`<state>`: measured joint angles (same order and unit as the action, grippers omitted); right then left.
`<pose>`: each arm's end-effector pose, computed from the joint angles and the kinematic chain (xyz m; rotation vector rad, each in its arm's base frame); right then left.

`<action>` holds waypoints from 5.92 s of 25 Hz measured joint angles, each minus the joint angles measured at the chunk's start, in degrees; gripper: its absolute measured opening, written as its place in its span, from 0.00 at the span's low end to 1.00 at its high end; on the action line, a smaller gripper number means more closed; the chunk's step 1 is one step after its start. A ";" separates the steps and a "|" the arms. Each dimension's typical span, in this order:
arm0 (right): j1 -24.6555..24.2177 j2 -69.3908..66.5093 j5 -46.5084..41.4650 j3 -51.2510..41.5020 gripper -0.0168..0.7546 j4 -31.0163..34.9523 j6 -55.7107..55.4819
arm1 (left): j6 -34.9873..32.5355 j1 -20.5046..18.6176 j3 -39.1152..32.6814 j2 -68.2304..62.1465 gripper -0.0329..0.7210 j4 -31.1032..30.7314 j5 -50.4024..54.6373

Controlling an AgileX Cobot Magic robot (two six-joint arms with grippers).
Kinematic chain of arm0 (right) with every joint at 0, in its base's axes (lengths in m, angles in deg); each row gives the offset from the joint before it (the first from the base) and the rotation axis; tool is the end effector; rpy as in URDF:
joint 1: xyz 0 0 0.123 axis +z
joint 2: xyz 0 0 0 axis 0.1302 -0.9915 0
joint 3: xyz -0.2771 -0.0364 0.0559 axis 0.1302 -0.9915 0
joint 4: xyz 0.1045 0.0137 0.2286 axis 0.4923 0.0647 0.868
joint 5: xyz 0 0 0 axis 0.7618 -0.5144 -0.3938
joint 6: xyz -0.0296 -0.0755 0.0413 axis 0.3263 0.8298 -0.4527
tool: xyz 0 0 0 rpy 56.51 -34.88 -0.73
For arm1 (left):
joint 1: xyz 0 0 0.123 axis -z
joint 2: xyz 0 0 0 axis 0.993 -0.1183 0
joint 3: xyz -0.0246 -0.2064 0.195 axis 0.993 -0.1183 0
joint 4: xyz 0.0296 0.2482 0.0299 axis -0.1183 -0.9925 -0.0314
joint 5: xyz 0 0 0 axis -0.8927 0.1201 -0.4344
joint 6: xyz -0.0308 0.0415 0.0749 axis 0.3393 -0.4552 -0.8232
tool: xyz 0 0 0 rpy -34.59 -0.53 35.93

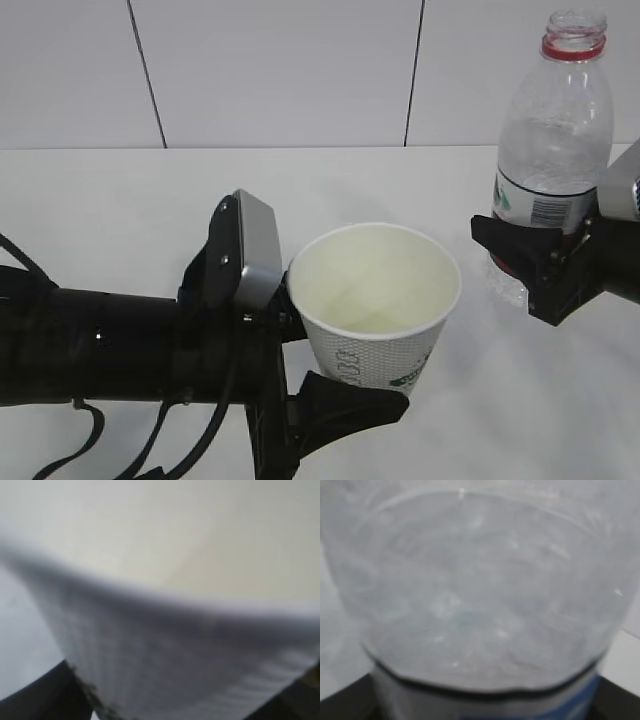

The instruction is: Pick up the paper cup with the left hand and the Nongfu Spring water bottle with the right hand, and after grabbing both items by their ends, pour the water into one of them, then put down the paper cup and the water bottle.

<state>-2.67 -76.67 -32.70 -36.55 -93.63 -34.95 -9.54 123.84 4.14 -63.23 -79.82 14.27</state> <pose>0.2314 0.0633 0.2014 -0.7179 1.6435 0.2688 0.1915 -0.2384 0.1698 1.2482 1.5726 -0.9963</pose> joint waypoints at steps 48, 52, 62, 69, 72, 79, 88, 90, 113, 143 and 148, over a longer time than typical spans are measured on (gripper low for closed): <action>0.00 2.67 -11.48 22.37 0.66 -23.80 2.23 | 9.10 0.22 9.03 4.66 0.77 -6.17 8.41; 0.00 2.67 -11.50 22.37 0.66 -24.34 3.73 | 9.19 0.36 9.03 4.66 0.77 -6.30 8.54; 0.00 2.67 -11.60 22.37 0.66 -24.68 11.06 | 10.45 0.36 9.03 4.66 0.77 -6.52 8.54; 0.00 2.67 -11.60 22.37 0.66 -24.45 14.55 | 11.37 0.36 9.03 4.66 0.76 -6.52 8.54; 0.00 2.67 -11.60 22.37 0.66 -23.11 16.55 | 11.82 0.36 9.03 4.66 0.76 -6.52 8.54; 0.00 2.67 -11.60 22.37 0.66 -19.77 21.29 | 12.15 0.36 9.03 4.66 0.75 -6.52 8.54; 0.00 2.67 -10.97 22.37 0.66 -18.65 25.23 | 12.27 0.36 9.03 4.35 0.75 -6.52 8.54; 0.00 2.67 -10.97 22.37 0.66 -18.24 25.87 | 12.27 0.36 9.03 4.07 0.75 -6.52 8.54; 0.00 2.67 -9.74 22.37 0.66 -15.62 34.14 | 12.27 0.40 9.03 4.07 0.75 -6.52 7.04; 0.00 2.67 -6.74 22.37 0.66 -8.10 48.70 | 12.40 0.40 9.03 4.07 0.74 -6.52 6.01; 0.00 2.67 -6.16 22.37 0.66 -8.10 50.22 | 12.40 0.40 9.03 4.07 0.74 -6.52 6.01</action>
<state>-2.67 -74.00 -38.87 -14.19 -101.73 15.26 2.85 124.24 13.16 -59.16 -86.34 20.29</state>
